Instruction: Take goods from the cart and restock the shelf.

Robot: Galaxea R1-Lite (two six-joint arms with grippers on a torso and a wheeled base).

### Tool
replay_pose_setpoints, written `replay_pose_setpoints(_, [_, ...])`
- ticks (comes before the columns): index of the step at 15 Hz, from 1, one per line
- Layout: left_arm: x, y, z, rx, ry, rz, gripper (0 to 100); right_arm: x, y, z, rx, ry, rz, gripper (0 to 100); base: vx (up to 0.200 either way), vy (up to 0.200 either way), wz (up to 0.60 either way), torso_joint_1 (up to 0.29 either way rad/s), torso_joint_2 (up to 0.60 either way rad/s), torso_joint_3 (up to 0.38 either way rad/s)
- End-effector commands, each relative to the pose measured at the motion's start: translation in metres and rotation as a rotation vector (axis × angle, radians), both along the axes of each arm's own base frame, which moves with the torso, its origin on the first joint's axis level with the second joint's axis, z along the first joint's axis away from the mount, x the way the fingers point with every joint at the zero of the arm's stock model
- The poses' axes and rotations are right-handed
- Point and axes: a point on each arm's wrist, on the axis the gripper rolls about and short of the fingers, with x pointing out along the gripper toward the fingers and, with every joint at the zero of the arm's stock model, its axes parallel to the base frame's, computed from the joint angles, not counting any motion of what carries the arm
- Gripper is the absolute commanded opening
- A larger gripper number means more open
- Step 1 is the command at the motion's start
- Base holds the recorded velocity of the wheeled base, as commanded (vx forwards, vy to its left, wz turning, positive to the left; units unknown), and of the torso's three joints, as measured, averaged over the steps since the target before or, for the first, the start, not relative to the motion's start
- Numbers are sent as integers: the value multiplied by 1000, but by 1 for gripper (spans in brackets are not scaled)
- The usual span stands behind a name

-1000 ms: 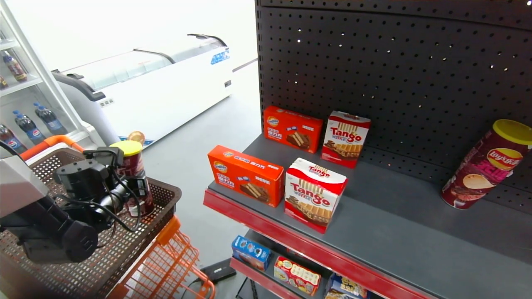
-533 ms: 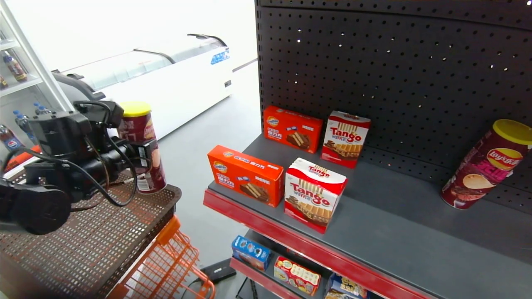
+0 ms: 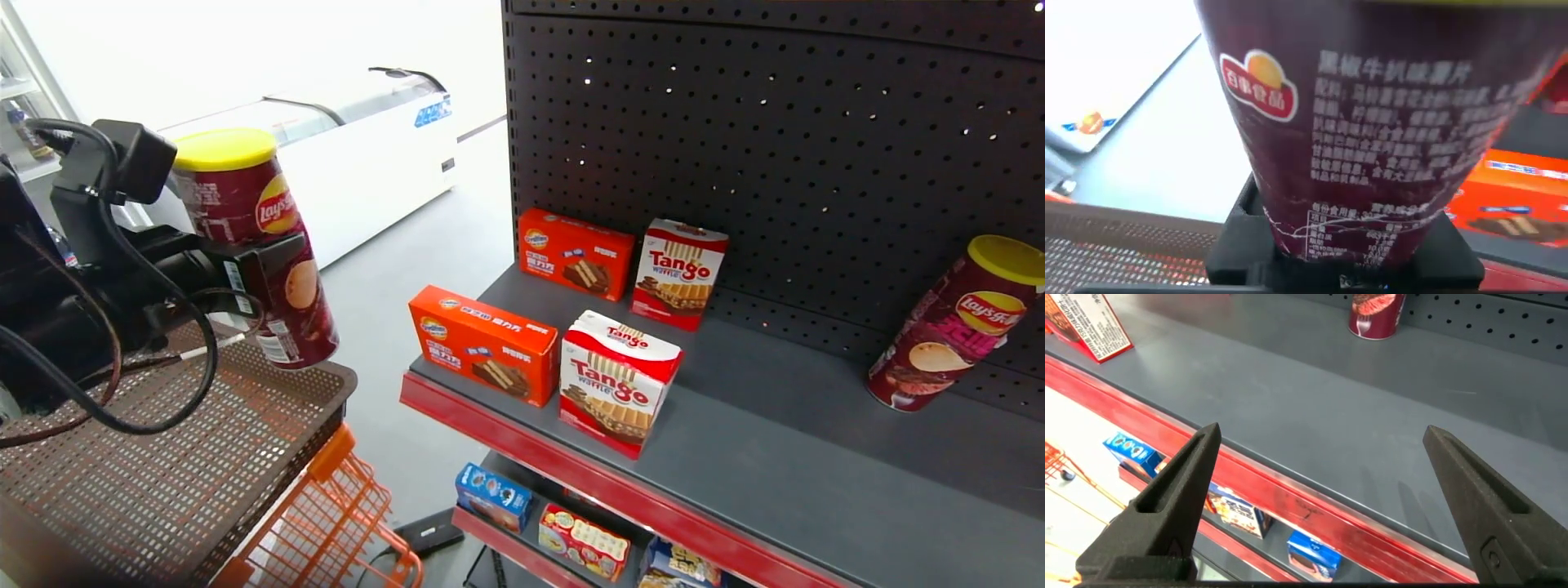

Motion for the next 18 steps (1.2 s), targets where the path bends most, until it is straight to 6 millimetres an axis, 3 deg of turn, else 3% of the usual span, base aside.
replay_pose_setpoints(1, [-14,-26,1,-16,-4,-184,0,0,0,0,0,1,1,100,0,0,0,0,0,0])
replay_pose_setpoints(7, [-26,-44,1,-55,19,-431,0,0,0,0,0,1,1,100,0,0,0,0,0,0])
replay_pose_setpoints(11, [-27,-42,0,-54,30,-437,0,0,0,0,0,1,1,100,0,0,0,0,0,0])
replay_pose_setpoints(18, [-36,-54,-2,-46,33,-611,0,0,0,0,0,0,1,100,0,0,0,0,0,0])
